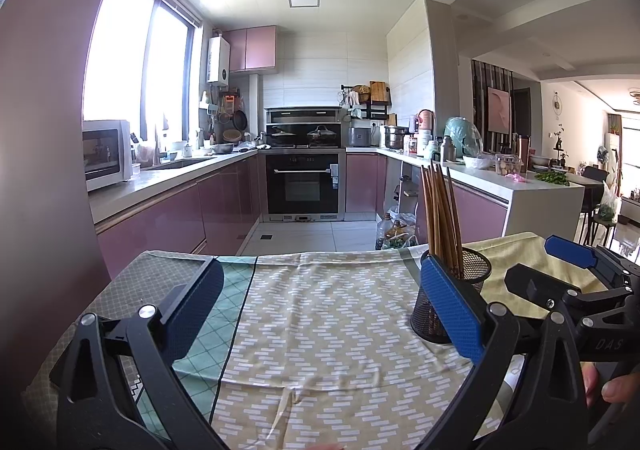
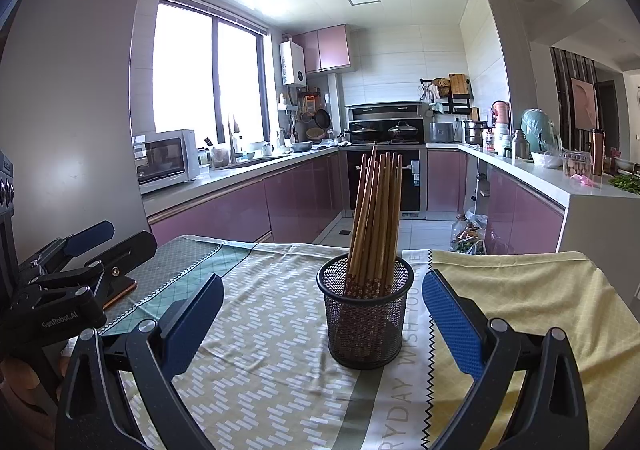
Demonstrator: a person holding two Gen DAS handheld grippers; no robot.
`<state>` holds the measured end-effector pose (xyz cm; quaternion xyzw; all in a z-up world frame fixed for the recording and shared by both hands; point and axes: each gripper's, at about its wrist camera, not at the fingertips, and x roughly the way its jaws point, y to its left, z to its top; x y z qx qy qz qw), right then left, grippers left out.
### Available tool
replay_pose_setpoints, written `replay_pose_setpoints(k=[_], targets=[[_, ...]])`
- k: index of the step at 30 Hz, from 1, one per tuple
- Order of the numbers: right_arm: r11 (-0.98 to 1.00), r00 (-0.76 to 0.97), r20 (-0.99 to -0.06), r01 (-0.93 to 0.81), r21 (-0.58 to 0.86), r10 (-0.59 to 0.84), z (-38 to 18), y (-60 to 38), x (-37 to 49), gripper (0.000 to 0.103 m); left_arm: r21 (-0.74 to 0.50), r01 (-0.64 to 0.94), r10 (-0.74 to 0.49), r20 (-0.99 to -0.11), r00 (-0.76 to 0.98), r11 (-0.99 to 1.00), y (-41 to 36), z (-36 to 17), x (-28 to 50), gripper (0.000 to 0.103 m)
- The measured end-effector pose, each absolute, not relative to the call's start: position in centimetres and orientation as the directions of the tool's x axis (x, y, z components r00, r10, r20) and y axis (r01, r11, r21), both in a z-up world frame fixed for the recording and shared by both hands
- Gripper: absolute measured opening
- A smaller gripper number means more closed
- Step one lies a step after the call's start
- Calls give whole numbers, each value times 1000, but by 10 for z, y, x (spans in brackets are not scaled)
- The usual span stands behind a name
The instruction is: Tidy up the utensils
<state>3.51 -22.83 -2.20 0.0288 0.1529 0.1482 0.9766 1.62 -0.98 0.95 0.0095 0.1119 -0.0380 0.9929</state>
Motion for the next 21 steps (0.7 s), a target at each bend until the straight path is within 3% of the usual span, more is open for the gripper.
replay_pose_setpoints(k=[21], targets=[[955, 911, -285, -280, 100, 298, -22, -225, 36, 96, 9, 76, -73, -222, 972, 997, -10, 8, 16, 97]])
